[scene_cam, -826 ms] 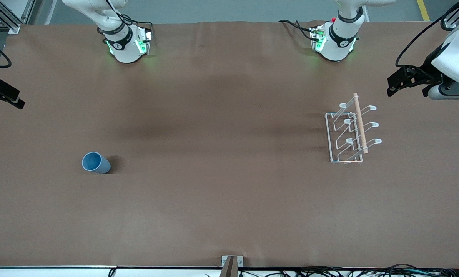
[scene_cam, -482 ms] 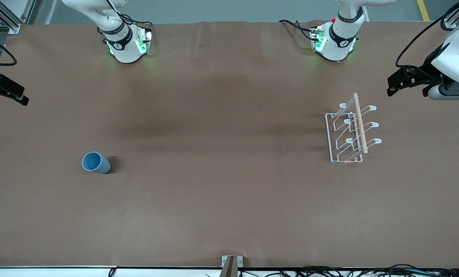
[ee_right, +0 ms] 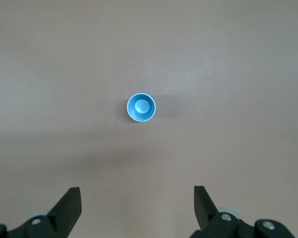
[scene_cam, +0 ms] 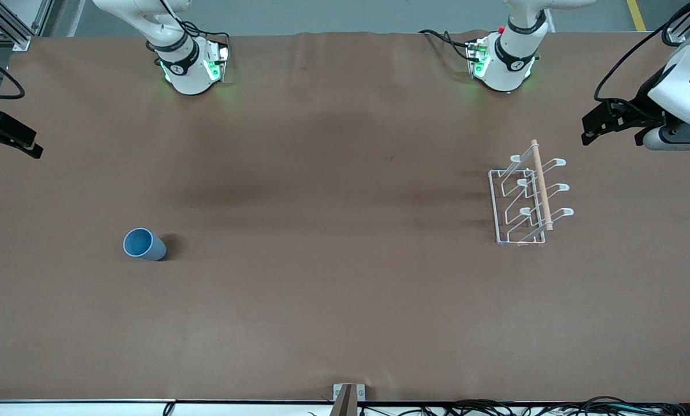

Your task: Hang cup on cup holder

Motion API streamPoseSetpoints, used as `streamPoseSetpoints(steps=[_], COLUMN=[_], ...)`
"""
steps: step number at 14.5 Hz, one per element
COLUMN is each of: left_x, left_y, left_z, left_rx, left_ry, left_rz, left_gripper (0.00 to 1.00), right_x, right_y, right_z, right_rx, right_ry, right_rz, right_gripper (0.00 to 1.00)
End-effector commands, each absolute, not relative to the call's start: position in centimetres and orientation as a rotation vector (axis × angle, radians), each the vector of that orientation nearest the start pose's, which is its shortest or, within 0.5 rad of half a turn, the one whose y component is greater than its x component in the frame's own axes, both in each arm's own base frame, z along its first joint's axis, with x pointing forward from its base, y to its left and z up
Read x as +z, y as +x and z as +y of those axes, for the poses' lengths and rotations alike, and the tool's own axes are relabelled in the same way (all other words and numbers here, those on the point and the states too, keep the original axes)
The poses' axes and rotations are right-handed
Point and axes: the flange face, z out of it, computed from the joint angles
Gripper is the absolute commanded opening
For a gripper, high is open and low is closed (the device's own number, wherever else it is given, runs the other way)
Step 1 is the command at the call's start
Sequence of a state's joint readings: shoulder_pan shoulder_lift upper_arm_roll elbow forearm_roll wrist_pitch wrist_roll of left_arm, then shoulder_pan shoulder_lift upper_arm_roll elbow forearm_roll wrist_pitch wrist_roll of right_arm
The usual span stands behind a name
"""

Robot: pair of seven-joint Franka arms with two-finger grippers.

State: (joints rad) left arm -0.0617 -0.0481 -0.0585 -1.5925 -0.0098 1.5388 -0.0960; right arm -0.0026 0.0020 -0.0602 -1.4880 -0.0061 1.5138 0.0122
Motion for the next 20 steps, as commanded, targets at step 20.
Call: streamPoseSetpoints(steps=[20], left_x=[63.3], left_y=[53.4], left_z=[-6.8], left_rx=[-0.003], left_ry=[-3.123], left_rz=[0.045], left_gripper=[1.00], right_x=[29.1], right_y=[60.1], right_z=[-4.6], right_rx=[0.092], right_ry=[-3.161], right_rz=[-0.165], right_gripper=[1.00])
